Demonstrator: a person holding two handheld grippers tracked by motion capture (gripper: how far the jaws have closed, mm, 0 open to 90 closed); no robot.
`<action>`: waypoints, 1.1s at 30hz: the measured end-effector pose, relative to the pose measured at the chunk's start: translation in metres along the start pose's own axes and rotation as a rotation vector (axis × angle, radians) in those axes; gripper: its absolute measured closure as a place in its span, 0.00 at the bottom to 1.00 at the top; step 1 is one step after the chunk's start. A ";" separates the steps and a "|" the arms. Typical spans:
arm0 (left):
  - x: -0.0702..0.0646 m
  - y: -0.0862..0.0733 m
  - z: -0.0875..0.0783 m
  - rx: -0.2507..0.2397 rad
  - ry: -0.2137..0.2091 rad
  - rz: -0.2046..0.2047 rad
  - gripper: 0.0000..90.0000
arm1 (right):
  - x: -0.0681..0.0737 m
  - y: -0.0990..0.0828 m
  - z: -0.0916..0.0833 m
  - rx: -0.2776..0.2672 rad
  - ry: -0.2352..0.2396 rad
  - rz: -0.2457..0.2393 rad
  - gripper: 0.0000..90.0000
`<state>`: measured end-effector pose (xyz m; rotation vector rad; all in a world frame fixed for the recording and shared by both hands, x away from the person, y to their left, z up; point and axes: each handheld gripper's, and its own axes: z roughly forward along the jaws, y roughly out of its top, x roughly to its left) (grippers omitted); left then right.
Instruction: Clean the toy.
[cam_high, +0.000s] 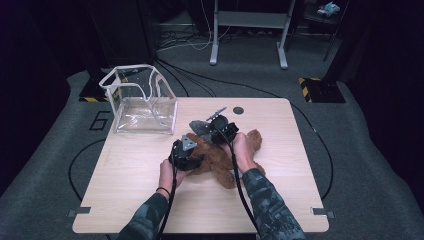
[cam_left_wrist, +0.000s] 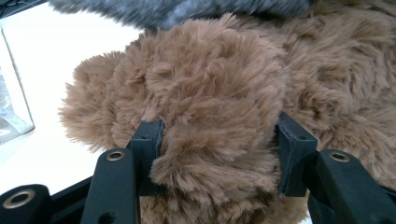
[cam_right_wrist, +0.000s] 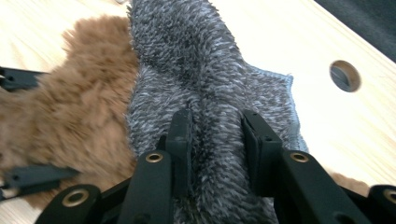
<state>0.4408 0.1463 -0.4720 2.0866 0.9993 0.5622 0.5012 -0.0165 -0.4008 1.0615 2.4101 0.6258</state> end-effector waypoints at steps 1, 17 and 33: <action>0.000 -0.001 0.000 -0.001 0.002 0.001 0.52 | -0.004 -0.002 -0.001 -0.013 -0.009 -0.010 0.75; 0.001 -0.005 -0.001 -0.004 -0.012 -0.010 0.53 | -0.069 -0.059 -0.022 0.026 -0.101 0.156 0.77; 0.000 -0.005 -0.001 -0.004 -0.009 -0.011 0.52 | -0.081 -0.062 -0.054 -0.082 -0.044 0.235 0.77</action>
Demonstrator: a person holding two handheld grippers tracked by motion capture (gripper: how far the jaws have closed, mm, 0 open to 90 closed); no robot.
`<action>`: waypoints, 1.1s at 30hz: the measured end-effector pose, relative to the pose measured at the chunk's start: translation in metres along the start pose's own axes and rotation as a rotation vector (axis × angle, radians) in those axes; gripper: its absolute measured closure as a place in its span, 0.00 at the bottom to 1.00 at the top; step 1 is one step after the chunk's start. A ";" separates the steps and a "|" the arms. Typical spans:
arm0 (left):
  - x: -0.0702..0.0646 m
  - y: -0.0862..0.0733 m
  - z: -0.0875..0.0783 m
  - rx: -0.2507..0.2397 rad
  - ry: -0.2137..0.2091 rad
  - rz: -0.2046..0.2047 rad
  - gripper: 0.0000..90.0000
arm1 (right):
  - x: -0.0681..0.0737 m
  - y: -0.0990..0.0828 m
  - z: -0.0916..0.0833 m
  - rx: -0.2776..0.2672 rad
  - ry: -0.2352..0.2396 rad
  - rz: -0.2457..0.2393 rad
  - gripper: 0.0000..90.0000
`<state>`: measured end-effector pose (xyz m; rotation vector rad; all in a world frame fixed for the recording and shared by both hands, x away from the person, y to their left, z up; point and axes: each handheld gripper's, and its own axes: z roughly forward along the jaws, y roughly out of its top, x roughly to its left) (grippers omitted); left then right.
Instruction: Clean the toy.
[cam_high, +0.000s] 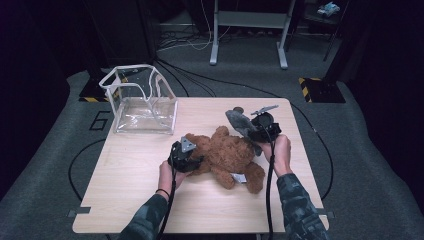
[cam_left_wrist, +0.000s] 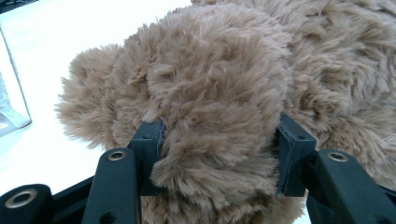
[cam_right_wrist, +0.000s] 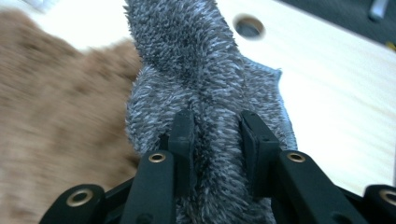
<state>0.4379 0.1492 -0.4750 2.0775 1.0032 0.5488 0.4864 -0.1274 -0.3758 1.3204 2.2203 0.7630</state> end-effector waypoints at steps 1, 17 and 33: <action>0.000 0.000 0.000 0.000 0.000 0.000 0.52 | 0.005 0.004 -0.002 -0.015 0.015 -0.004 0.76; -0.001 -0.001 0.000 -0.004 0.009 0.000 0.52 | 0.102 0.029 0.040 0.042 0.107 -0.180 0.76; -0.002 0.000 0.000 -0.006 0.006 0.003 0.52 | 0.037 0.007 0.030 0.043 0.040 -0.065 0.76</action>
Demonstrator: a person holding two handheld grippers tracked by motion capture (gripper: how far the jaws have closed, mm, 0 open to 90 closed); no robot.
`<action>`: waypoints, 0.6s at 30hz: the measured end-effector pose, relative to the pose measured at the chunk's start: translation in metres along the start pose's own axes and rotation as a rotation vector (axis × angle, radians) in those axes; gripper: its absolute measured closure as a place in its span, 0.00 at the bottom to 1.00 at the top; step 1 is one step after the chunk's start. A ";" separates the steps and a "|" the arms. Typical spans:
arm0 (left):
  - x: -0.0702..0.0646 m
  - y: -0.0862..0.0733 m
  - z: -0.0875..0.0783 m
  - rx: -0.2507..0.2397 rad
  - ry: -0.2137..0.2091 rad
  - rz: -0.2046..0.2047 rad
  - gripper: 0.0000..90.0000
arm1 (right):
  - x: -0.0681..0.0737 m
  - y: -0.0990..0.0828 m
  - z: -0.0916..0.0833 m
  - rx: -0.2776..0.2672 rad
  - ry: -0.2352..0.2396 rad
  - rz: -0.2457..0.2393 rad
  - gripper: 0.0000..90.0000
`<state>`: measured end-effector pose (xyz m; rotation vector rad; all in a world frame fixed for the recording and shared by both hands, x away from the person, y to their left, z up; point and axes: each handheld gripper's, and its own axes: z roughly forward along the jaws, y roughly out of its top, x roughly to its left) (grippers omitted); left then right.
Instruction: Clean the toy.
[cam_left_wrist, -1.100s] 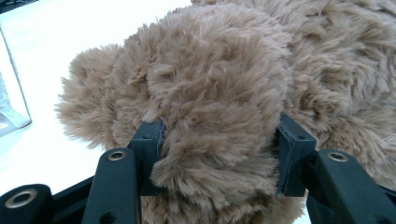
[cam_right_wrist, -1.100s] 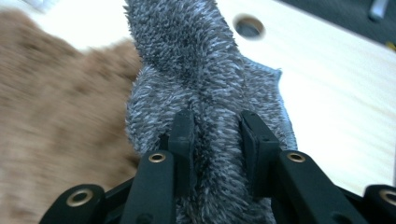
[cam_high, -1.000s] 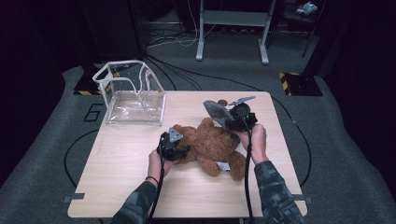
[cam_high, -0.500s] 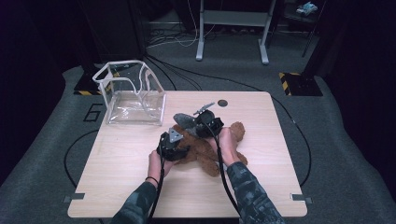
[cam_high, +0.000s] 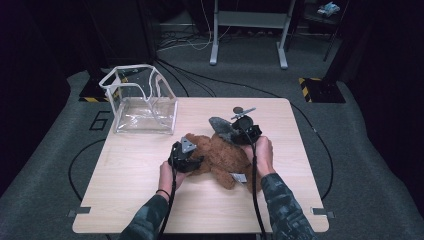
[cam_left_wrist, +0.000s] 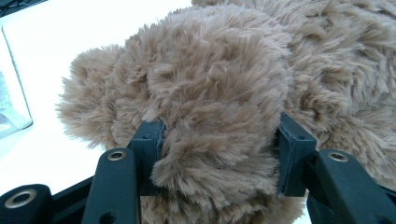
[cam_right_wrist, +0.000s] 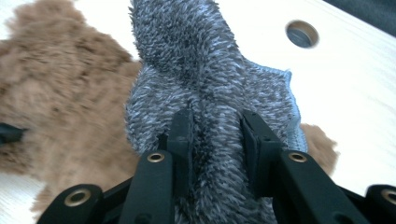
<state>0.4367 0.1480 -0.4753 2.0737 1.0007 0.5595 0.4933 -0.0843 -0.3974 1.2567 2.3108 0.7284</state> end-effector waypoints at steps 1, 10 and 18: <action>0.000 0.000 0.000 0.000 0.000 0.001 0.52 | -0.003 -0.002 -0.001 0.003 -0.008 0.015 0.76; 0.000 0.000 0.000 -0.003 0.000 -0.003 0.52 | -0.039 -0.029 0.004 0.055 -0.039 0.116 0.76; 0.001 -0.001 0.000 0.000 -0.001 -0.002 0.52 | -0.054 -0.044 0.006 0.067 -0.039 0.164 0.76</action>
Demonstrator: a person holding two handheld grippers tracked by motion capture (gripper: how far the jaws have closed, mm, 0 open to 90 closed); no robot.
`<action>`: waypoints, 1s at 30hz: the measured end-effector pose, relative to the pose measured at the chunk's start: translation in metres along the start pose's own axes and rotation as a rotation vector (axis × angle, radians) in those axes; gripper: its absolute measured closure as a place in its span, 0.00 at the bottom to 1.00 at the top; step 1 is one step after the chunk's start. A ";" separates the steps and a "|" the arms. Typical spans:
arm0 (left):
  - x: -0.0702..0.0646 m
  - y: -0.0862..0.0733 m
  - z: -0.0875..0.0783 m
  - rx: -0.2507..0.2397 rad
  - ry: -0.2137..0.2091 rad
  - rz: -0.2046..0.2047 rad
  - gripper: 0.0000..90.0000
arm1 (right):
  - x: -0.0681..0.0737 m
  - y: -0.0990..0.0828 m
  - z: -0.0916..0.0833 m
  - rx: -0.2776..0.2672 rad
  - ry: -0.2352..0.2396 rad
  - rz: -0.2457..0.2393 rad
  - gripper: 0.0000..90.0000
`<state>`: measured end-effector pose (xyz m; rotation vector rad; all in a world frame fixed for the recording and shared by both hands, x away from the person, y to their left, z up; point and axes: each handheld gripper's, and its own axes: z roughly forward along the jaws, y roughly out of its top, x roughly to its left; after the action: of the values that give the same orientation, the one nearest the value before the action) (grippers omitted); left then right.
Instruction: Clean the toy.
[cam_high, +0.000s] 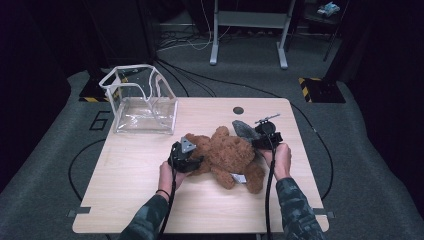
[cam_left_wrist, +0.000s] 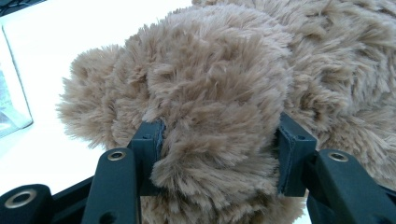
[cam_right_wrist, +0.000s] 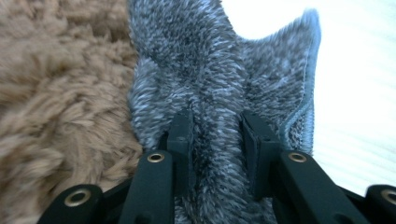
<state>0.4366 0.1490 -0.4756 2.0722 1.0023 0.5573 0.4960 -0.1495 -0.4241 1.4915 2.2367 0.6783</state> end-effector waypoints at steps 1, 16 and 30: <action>0.000 0.000 0.000 -0.001 -0.002 -0.002 0.52 | 0.000 0.001 -0.004 -0.017 0.002 0.002 0.76; 0.000 0.000 0.000 -0.006 0.004 -0.005 0.52 | 0.086 0.036 -0.057 -0.154 0.093 -0.211 0.75; -0.001 0.000 0.001 -0.008 0.006 -0.009 0.52 | 0.123 0.027 -0.014 -0.069 0.121 -0.273 0.75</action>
<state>0.4366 0.1481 -0.4760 2.0594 1.0106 0.5631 0.4631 -0.0290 -0.4016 1.1104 2.4197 0.7665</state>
